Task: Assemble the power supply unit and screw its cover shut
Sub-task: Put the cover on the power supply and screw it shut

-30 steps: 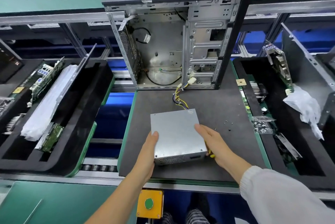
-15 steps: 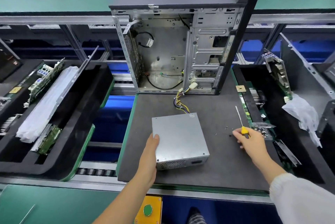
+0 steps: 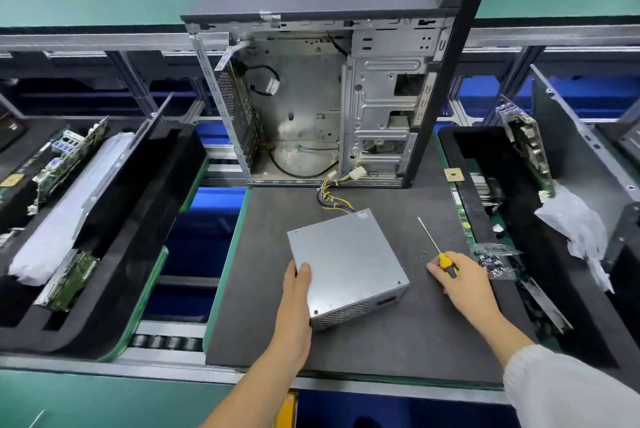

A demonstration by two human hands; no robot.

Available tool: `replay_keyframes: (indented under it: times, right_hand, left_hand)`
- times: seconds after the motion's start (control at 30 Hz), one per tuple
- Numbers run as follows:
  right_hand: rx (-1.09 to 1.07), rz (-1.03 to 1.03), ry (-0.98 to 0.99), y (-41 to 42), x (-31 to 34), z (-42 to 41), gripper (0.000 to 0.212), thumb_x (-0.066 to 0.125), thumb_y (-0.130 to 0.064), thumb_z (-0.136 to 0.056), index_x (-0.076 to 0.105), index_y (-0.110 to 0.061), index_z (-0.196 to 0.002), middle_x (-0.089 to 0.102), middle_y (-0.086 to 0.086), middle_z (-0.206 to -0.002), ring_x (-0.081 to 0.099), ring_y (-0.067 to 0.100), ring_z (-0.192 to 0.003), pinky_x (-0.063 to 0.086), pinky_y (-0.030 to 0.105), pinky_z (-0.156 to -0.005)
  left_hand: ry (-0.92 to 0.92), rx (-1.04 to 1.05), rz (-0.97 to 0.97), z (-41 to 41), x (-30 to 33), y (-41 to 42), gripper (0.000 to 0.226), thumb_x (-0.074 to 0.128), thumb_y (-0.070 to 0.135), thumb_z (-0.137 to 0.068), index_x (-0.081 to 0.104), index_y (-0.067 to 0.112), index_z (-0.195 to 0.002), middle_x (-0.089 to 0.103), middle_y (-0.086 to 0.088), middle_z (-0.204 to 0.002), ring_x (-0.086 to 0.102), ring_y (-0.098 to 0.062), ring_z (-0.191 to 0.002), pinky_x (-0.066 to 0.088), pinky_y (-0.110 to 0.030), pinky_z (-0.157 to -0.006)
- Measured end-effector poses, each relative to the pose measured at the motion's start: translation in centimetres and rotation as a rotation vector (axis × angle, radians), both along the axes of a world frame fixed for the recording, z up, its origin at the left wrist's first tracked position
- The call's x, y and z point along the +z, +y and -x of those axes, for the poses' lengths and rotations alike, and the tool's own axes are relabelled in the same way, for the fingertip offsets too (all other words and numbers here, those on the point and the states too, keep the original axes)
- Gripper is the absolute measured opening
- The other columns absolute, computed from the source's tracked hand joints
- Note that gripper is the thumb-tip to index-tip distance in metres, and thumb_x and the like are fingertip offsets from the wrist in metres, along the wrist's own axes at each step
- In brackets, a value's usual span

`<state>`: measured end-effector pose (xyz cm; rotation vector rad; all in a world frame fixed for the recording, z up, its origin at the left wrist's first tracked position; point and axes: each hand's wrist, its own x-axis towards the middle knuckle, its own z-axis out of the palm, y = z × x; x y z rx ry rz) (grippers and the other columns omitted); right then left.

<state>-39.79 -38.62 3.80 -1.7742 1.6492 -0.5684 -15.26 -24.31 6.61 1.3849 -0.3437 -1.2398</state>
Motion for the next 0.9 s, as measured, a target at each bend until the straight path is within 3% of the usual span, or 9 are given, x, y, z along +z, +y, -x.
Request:
replay_keyframes:
  times: [0.07,0.17,0.3,0.37,0.43,0.5,0.63,0.73,0.9]
  right_hand:
    - [0.034,0.012,0.001,-0.1,0.0,0.1,0.015,0.067,-0.019,-0.085,0.061,-0.012,-0.074,0.060,0.007,-0.079,0.058,0.027,-0.066,0.053,0.045,-0.068]
    - [0.090,0.041,-0.003,-0.1,0.2,0.1,0.011,0.071,-0.016,-0.082,0.065,-0.023,-0.076,0.059,0.000,-0.082,0.058,0.019,-0.070,0.054,0.043,-0.067]
    - [0.000,0.115,-0.096,-1.5,0.6,0.3,0.015,0.071,-0.017,-0.083,0.064,-0.028,-0.075,0.060,-0.003,-0.081,0.058,0.018,-0.068,0.054,0.040,-0.064]
    - [0.026,0.124,-0.052,-2.4,0.8,-0.1,0.010,0.071,-0.019,-0.083,0.066,-0.023,-0.075,0.058,0.001,-0.081,0.058,0.024,-0.070,0.053,0.042,-0.065]
    - [0.093,0.127,0.064,-3.1,0.8,-0.8,0.009,0.072,-0.020,-0.082,0.066,-0.020,-0.076,0.055,0.003,-0.080,0.056,0.026,-0.073,0.049,0.041,-0.068]
    - [0.125,0.131,0.159,-3.5,0.6,-1.3,0.010,0.071,-0.023,-0.083,0.065,-0.019,-0.077,0.053,0.003,-0.080,0.055,0.026,-0.075,0.047,0.039,-0.068]
    - [0.174,0.132,0.237,-3.7,1.3,-1.8,0.013,0.065,-0.024,-0.087,0.063,-0.015,-0.079,0.055,0.005,-0.081,0.056,0.028,-0.077,0.046,0.038,-0.064]
    - [0.118,0.117,-0.016,-3.2,3.5,-2.8,0.020,0.064,-0.022,-0.088,0.061,-0.008,-0.074,0.052,0.005,-0.065,0.051,0.025,-0.062,0.038,0.033,-0.056]
    - [0.246,0.026,-0.473,0.1,10.7,-9.1,0.007,0.072,-0.027,-0.080,0.070,-0.023,-0.075,0.048,-0.005,-0.051,0.042,0.007,-0.042,0.033,0.016,-0.040]
  left_hand:
    - [-0.026,-0.006,0.016,-0.1,0.0,0.0,0.036,0.043,0.044,-0.101,0.047,0.040,-0.136,0.067,0.016,-0.122,0.060,-0.011,-0.117,0.043,-0.040,-0.107]
    - [-0.075,-0.006,0.034,-0.3,-0.1,0.0,0.033,0.045,0.043,-0.101,0.051,0.036,-0.133,0.068,0.014,-0.120,0.064,-0.008,-0.111,0.047,-0.035,-0.099]
    - [-0.086,0.083,0.046,-1.3,-0.7,0.3,0.052,0.051,0.047,-0.097,0.044,0.020,-0.141,0.056,0.002,-0.139,0.053,-0.014,-0.126,0.038,-0.037,-0.110]
    - [-0.135,0.170,0.060,-2.0,-1.0,0.4,0.037,0.049,0.040,-0.099,0.048,0.026,-0.133,0.051,0.006,-0.142,0.049,-0.006,-0.125,0.036,-0.025,-0.104]
    - [-0.202,0.192,0.064,-2.5,-0.8,0.5,0.024,0.048,0.037,-0.101,0.050,0.038,-0.125,0.050,0.012,-0.140,0.047,-0.003,-0.126,0.034,-0.022,-0.100]
    - [-0.245,0.178,0.059,-2.9,-0.6,0.5,0.021,0.048,0.035,-0.102,0.051,0.044,-0.120,0.052,0.015,-0.136,0.047,-0.003,-0.126,0.035,-0.021,-0.098]
    - [-0.332,0.147,0.054,-3.2,0.6,0.3,0.024,0.048,0.031,-0.102,0.052,0.038,-0.124,0.055,0.019,-0.129,0.049,0.001,-0.121,0.037,-0.017,-0.091]
    - [-0.482,0.161,0.093,-3.2,2.1,0.2,0.018,0.053,0.025,-0.100,0.063,0.030,-0.114,0.066,0.022,-0.108,0.058,0.006,-0.105,0.044,-0.007,-0.078]
    - [-0.518,0.048,0.220,-3.2,5.4,-0.9,0.017,0.061,0.020,-0.095,0.074,0.022,-0.084,0.068,0.005,-0.075,0.059,-0.005,-0.070,0.046,-0.014,-0.065]
